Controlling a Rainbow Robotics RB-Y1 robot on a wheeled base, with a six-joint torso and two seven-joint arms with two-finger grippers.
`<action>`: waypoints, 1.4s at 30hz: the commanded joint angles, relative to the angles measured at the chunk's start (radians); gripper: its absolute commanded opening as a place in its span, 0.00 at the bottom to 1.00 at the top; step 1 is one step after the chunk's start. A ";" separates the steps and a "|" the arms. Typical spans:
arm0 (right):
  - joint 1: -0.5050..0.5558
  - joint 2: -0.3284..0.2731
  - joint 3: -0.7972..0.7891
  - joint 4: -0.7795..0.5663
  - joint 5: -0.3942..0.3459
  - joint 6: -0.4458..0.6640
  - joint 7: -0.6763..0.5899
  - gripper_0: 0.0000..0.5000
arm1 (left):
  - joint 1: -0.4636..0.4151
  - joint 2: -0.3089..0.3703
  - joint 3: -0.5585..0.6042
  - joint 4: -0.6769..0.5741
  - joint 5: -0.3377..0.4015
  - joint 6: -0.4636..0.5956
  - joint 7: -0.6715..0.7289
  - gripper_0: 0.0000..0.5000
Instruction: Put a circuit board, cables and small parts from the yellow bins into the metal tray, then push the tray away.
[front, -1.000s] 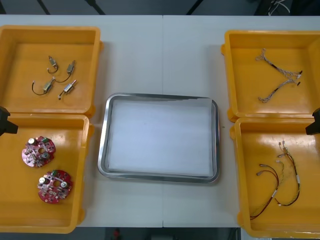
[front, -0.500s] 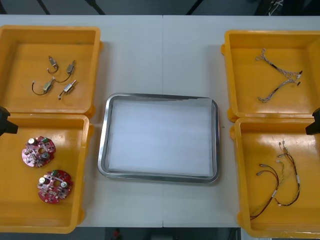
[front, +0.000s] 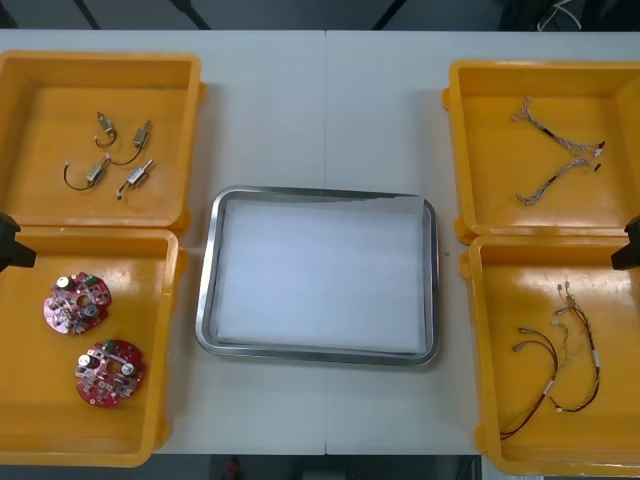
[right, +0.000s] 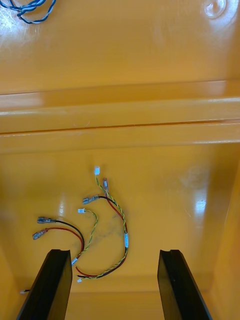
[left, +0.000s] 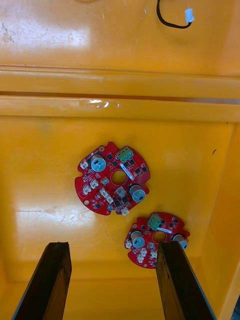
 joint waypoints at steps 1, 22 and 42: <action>0.009 -0.009 -0.034 -0.001 0.009 -0.007 0.008 1.00 | 0.016 0.050 -0.005 -0.015 -0.009 0.007 0.006 1.00; 0.009 -0.009 -0.034 -0.001 0.009 -0.007 0.008 1.00 | 0.016 0.050 -0.005 -0.015 -0.009 0.007 0.006 1.00; 0.009 -0.009 -0.034 -0.001 0.009 -0.007 0.008 1.00 | 0.016 0.050 -0.005 -0.015 -0.009 0.007 0.006 1.00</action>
